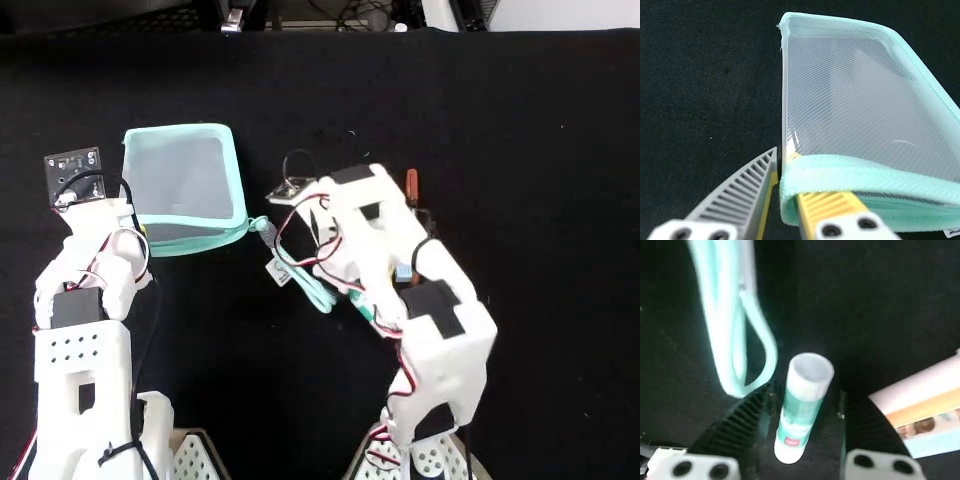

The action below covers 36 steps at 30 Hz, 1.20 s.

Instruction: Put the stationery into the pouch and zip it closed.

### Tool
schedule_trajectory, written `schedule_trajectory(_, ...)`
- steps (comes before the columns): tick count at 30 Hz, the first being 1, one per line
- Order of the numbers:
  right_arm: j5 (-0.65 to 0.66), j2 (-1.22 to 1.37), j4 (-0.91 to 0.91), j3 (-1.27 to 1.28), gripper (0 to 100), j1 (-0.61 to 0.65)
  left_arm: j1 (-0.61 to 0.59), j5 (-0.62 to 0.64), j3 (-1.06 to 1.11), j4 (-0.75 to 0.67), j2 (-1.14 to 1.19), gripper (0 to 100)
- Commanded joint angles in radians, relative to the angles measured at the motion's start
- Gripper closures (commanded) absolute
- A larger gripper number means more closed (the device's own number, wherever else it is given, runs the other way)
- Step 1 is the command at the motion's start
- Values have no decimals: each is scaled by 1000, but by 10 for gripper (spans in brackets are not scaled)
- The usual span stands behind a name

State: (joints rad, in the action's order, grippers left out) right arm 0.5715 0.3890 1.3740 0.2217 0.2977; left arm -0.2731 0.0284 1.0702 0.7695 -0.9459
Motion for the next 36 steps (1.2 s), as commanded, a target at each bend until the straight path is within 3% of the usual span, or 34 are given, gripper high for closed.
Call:
schedule_trajectory(1, 5, 67, 2, -94, 813, 17, 15, 6, -7, -21, 2, 970)
schedule_trajectory(15, 5, 50, -2, -133, 811, 17, 15, 6, -7, -21, 2, 970)
schedule_trajectory(24, 9, -116, -192, 79, 811, 18, 15, 6, -7, -21, 2, 970)
schedule_trajectory(36, 11, -202, -144, 87, 811, 17, 15, 6, -5, -21, 2, 970)
